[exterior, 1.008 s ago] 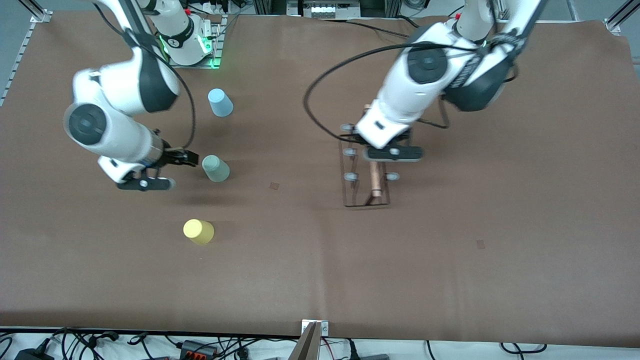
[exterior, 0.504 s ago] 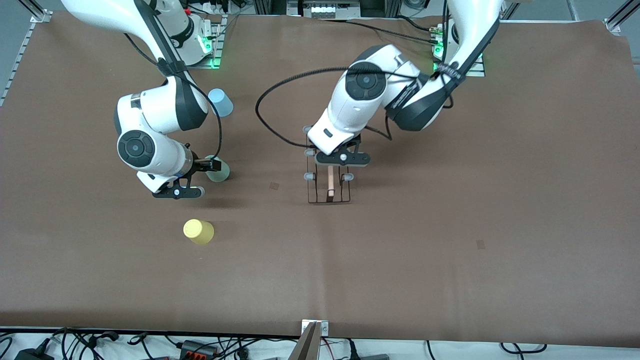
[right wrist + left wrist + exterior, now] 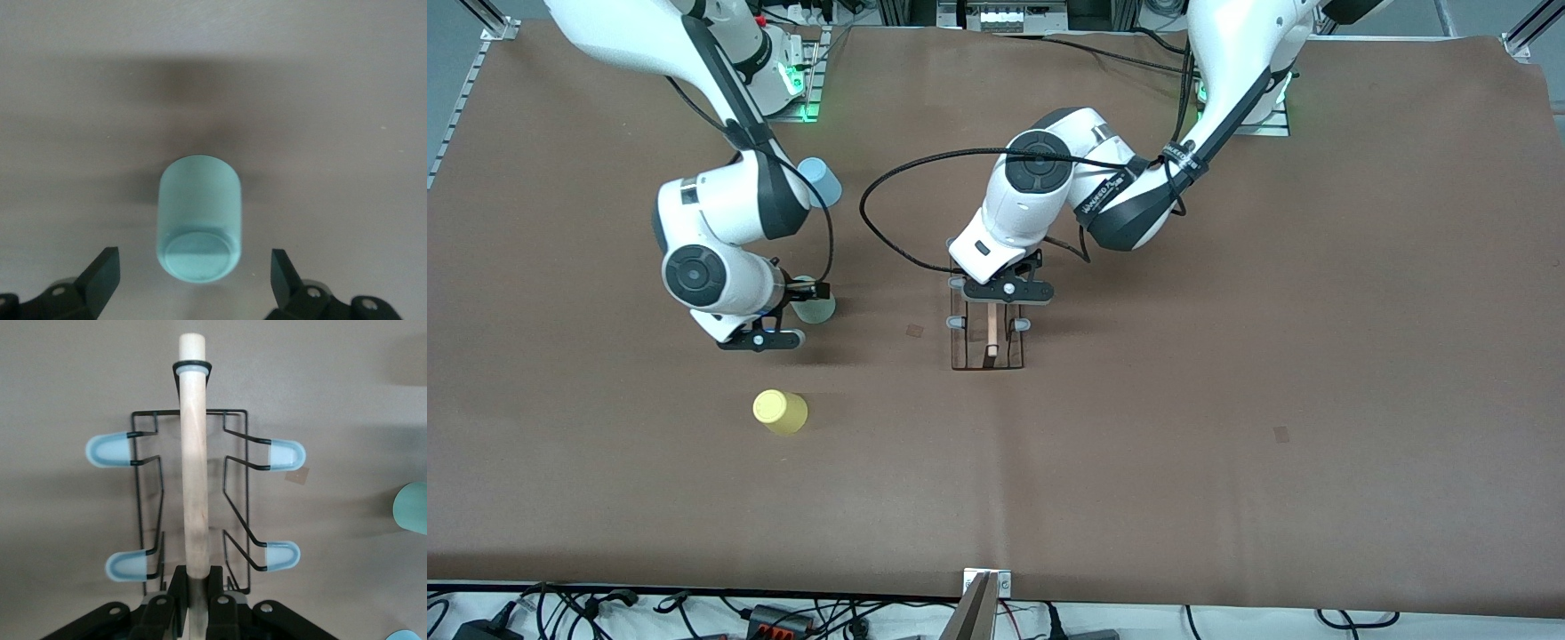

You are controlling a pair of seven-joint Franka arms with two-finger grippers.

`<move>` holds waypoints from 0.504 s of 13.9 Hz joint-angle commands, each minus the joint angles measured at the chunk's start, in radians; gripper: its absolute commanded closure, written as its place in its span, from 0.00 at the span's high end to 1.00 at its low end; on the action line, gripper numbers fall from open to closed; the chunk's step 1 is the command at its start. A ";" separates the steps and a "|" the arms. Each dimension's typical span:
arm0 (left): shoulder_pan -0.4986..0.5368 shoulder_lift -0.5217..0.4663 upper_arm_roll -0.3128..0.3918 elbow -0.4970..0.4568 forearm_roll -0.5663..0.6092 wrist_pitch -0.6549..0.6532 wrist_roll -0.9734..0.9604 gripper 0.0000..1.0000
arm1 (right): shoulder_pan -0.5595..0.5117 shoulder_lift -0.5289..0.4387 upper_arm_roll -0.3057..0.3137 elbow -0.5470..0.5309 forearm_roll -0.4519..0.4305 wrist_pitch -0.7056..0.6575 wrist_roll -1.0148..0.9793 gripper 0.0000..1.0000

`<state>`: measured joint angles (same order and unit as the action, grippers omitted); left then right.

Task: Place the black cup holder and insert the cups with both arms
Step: 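Set the rack down with the left gripper while the right gripper grasps the cup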

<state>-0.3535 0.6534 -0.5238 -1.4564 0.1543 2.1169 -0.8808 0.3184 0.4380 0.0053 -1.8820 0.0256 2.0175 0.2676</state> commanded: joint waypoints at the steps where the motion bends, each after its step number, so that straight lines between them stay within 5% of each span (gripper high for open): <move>1: -0.028 0.012 0.001 0.039 0.024 -0.014 -0.020 0.01 | 0.019 0.014 -0.002 -0.011 0.013 0.021 0.007 1.00; 7: -0.032 0.012 0.001 0.031 0.024 -0.015 -0.063 0.02 | 0.005 0.038 -0.004 -0.009 0.008 0.046 0.004 1.00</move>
<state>-0.3773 0.6573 -0.5237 -1.4563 0.1547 2.1168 -0.9201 0.3314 0.4811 -0.0003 -1.8823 0.0256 2.0482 0.2699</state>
